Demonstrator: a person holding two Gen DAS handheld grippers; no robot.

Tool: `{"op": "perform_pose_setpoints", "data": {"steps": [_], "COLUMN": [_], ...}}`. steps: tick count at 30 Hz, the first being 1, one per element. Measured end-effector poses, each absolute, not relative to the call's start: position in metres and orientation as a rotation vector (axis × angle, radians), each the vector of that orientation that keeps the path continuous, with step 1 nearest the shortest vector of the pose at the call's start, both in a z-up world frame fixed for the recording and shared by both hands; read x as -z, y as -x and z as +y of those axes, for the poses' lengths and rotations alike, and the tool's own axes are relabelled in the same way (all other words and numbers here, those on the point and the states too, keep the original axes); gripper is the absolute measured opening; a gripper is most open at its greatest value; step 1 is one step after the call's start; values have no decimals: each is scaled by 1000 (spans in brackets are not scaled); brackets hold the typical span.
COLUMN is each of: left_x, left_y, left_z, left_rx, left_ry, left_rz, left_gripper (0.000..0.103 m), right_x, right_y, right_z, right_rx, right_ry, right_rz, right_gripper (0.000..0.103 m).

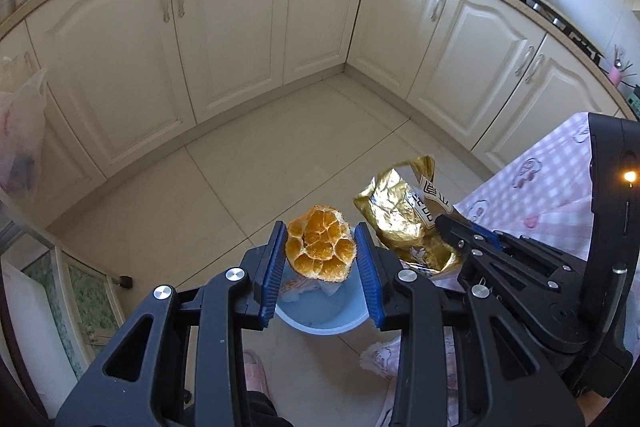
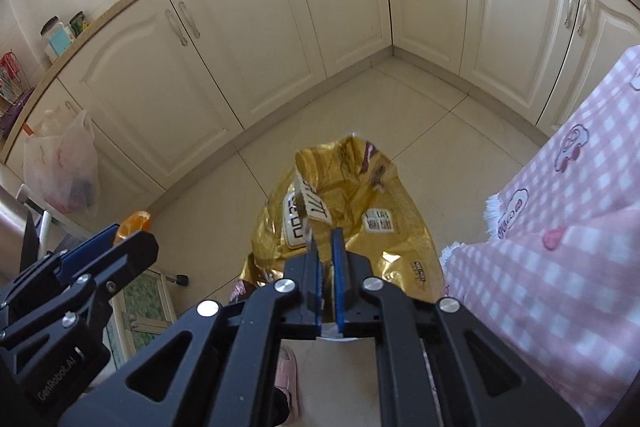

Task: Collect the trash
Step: 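Carry both items over the bucket and open the right tool to drop the gold bag, then open the left tool to drop the orange peel into the bucket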

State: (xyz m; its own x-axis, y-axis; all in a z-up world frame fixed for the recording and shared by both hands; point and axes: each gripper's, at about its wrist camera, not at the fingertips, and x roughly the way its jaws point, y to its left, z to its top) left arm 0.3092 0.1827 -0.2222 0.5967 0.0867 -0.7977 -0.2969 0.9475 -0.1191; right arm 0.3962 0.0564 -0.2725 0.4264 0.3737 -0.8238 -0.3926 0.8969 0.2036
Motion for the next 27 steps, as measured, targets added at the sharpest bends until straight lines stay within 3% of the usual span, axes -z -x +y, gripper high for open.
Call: {"op": "perform_pose_setpoints", "data": {"steps": [5,9,27], "left_x": [240,250,247], "left_y": [-320,-325,-344], "left_z": [188,190,175], "left_rx": [-236,-238,-181], "left_ry": [257,262,260], "left_rz": [941,958,953], "left_gripper": [33,33,33], "right_x": [293,301,254], "right_y": [-417,-425,-413], "right_z": [67,65,16], "right_rx": [-482,-476,-397], "right_ry": [13,14,-28], "right_rz": [1054,1055,919], "right_gripper": [9,23,31]}}
